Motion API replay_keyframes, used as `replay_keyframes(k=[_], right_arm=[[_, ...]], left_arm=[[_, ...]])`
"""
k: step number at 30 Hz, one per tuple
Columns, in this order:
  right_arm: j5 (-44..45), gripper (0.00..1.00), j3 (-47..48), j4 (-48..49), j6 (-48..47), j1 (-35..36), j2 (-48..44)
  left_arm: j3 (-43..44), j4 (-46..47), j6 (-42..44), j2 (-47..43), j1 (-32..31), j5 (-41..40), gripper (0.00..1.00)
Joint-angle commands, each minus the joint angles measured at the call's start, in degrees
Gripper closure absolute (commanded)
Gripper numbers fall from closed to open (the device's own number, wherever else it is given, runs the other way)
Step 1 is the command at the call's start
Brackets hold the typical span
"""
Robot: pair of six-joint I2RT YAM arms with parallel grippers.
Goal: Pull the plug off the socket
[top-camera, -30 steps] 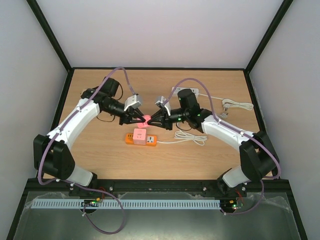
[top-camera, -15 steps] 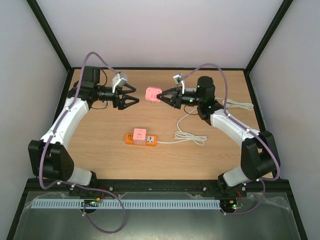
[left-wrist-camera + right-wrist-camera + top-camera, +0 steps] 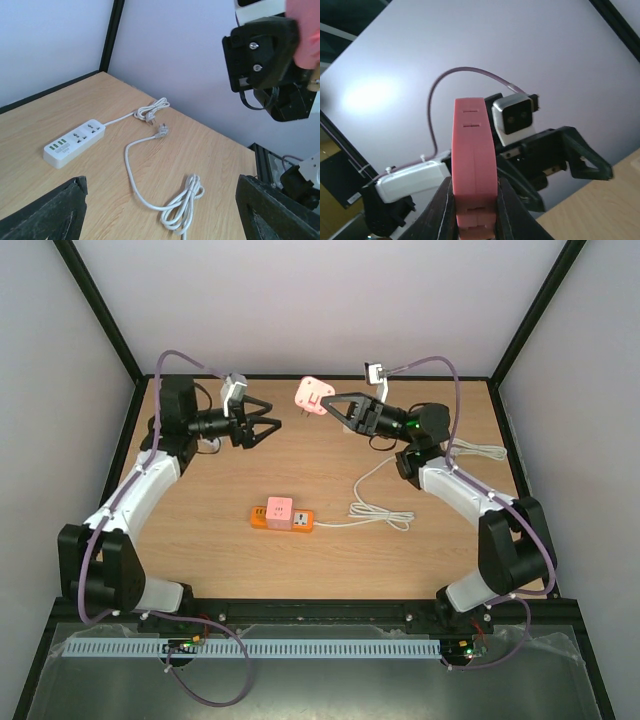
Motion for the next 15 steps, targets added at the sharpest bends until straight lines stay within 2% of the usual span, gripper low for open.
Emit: replay_keyframes(k=[1, 4, 7, 11, 15], right_arm=[[1.9, 0.98, -1.3, 7.7, 5.8, 1.9, -0.5], [2.3, 0.98, -1.5, 7.6, 5.8, 3.5, -0.1], [2.7, 0.98, -1.8, 7.6, 5.4, 4.5, 0.3], [3.3, 0.98, -1.9, 5.8, 3.5, 5.3, 0.8], [3.7, 0.98, -2.6, 4.3, 1.8, 5.8, 0.8]], left_arm=[[-3.3, 15.2, -13.1, -1.0, -1.6, -0.6, 0.17], [-3.2, 17.0, -15.2, -0.1, -3.9, -1.0, 0.17], [-4.2, 22.8, -20.7, 0.8, -5.1, -0.5, 0.17], [-9.1, 39.3, -33.4, 2.1, -5.5, 2.2, 0.17], [-11.0, 46.3, -37.6, 1.6, -5.9, 2.9, 0.17]])
